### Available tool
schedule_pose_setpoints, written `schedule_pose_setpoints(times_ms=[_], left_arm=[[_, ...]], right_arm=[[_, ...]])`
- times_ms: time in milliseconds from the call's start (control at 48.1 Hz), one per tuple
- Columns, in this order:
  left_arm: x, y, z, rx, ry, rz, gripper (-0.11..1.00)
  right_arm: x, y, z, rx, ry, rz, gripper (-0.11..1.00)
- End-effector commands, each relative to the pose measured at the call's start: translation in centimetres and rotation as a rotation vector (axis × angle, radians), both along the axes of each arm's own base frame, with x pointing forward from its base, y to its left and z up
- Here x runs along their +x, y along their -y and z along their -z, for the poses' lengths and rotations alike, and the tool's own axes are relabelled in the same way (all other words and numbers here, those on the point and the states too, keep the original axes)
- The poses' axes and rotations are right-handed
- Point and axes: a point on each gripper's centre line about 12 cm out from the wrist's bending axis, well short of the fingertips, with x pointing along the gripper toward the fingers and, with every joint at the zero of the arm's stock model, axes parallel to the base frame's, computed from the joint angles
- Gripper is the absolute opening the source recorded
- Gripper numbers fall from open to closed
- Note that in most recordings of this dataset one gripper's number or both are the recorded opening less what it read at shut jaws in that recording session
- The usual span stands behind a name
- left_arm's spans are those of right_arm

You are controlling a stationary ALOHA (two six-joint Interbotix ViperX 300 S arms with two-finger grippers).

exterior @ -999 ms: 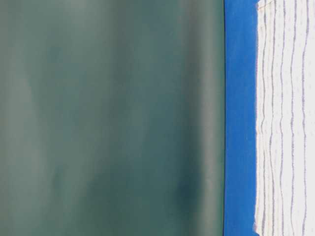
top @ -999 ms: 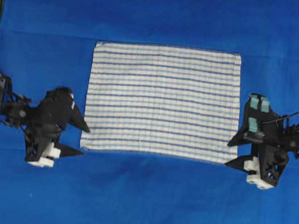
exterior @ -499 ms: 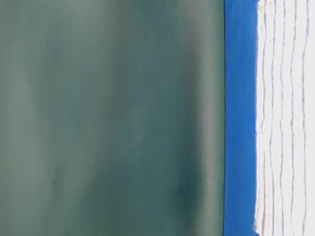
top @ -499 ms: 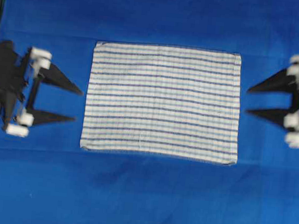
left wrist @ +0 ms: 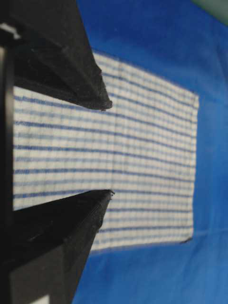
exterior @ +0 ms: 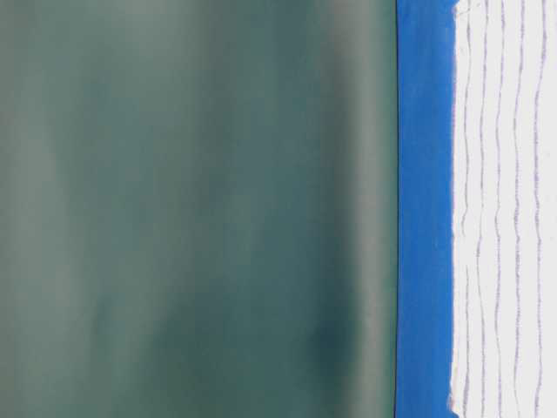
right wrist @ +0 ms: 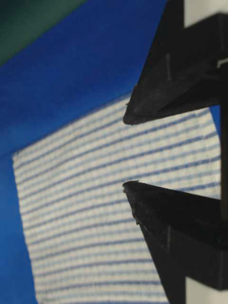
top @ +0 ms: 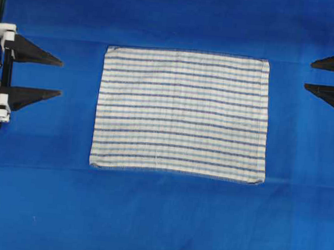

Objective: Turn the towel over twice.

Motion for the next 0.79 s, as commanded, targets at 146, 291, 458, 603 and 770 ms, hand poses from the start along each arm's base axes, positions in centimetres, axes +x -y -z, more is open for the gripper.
schedule_pose_setpoints(times_ms=[146,291,458,603,770], left_arm=[[0.2,-0.1,-0.3,0.002,0.004,-0.003,0.63],[0.2,-0.1,-0.5,0.002,0.018,-0.005,0.64],[0.9,-0.8,-0.6,0.007,0.042,-0.038,0.64],[2.1,-2.4,0.5,0.006,0.007,-0.11,0.64],[3.7,-4.2,2.3,0.008,-0.034,-0.177,0.68]], right_arm=[[0.4,-0.1,-0.5,-0.001,0.022,-0.01,0.61],[0.4,-0.1,-0.7,0.002,0.032,-0.012,0.61],[1.3,0.7,-0.8,0.007,0.028,0.012,0.61],[2.4,2.6,0.2,0.021,-0.025,0.09,0.61],[3.4,5.5,2.7,0.057,-0.111,0.184,0.61]])
